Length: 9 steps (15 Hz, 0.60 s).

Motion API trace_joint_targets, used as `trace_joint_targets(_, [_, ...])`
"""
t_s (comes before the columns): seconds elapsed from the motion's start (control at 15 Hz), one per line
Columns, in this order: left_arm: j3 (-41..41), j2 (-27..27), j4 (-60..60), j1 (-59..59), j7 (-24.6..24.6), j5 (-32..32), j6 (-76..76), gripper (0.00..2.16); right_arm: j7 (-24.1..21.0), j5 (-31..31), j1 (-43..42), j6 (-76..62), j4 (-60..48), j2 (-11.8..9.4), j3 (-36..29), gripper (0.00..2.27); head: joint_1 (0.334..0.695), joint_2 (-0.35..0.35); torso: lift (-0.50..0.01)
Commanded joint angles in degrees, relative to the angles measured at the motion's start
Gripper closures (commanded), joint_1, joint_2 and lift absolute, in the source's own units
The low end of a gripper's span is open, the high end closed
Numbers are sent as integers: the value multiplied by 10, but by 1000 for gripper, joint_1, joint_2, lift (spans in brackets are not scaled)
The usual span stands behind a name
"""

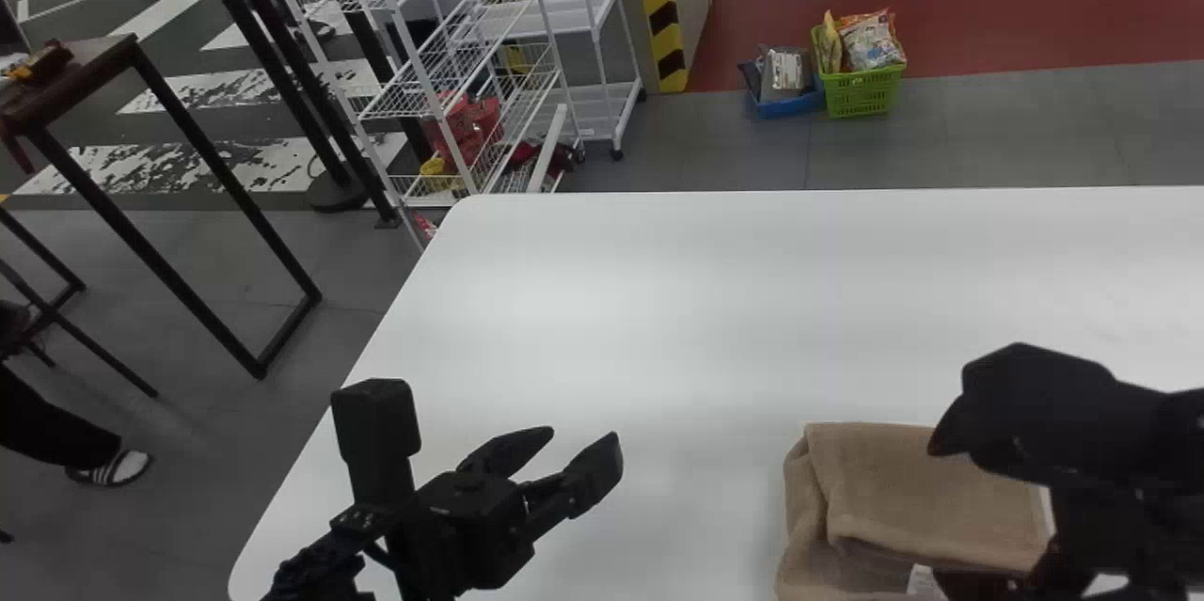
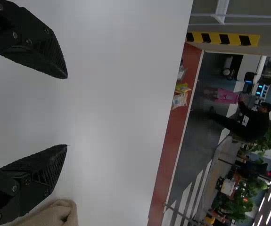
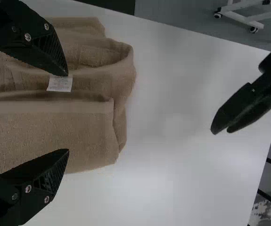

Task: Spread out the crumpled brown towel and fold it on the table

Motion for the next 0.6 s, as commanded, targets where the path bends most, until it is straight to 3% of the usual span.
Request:
trace_joint_targets(0.0, [0,-1,8,-2,1,1,0,370,3,-4,-3,-1,15,-8,-5,302,695,329,-127])
trace_joint_targets(0.07, [-1,0,8,-3,0,1,0,370,3,-4,-2,-1,27,-17,2,316,695,325,-127])
trace_joint_targets(0.53, [5,-1,16,-4,-6,3,-2,370,3,1,0,-10,56,-11,21,410,695,310,-127])
